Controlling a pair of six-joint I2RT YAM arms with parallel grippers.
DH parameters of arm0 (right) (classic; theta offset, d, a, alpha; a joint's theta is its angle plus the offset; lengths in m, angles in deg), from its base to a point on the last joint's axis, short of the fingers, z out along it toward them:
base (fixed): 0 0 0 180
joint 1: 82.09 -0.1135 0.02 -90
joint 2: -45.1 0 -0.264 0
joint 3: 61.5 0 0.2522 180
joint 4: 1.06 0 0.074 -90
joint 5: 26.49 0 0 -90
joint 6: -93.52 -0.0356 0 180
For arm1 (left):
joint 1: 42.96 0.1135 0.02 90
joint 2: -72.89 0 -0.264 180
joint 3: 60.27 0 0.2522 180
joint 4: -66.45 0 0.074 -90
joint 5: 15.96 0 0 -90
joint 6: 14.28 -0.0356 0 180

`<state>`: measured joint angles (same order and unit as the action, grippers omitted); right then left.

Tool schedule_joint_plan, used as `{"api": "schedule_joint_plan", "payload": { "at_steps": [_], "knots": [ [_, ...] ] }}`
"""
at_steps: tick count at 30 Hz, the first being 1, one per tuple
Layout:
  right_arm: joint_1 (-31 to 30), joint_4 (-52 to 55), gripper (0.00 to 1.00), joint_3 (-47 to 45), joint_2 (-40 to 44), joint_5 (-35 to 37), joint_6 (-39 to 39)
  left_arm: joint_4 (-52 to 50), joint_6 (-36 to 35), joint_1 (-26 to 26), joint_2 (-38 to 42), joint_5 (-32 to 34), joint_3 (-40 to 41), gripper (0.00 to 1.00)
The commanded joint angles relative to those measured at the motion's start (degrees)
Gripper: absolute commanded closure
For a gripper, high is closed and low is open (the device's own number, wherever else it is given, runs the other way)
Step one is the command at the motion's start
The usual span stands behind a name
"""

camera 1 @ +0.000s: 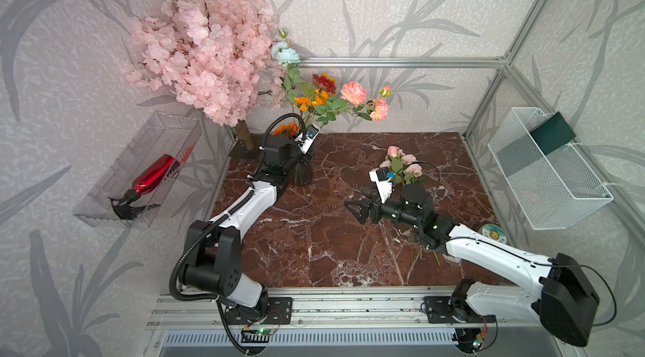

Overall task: Pick out pink flowers from the vase
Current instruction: Pick up the flower from the vase.

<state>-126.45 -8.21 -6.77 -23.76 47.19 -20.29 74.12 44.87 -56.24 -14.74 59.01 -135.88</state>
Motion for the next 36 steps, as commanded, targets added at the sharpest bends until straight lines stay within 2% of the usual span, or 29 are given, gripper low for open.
{"api": "schedule_joint_plan", "payload": {
  "at_steps": [1, 9, 25, 36],
  "knots": [
    [-0.2, 0.0, 0.01, 0.7, -0.2, 0.3, 0.7, 1.5, -0.2, -0.4, -0.8, 0.3, -2.7, 0.65],
    [-0.1, 0.9, 0.01, 0.5, 0.1, 0.8, 0.7, 1.0, -0.4, -0.8, -3.1, 0.6, -4.6, 0.66],
    [0.0, 1.4, 0.01, 0.8, -0.7, -0.1, 0.3, 1.4, 0.2, -1.0, -3.3, -1.4, -4.8, 0.87],
    [0.0, 1.8, 0.01, 1.1, -1.2, -0.7, 0.0, 3.0, 1.5, -1.1, -1.6, -2.9, -4.4, 0.92]
  ]
}}
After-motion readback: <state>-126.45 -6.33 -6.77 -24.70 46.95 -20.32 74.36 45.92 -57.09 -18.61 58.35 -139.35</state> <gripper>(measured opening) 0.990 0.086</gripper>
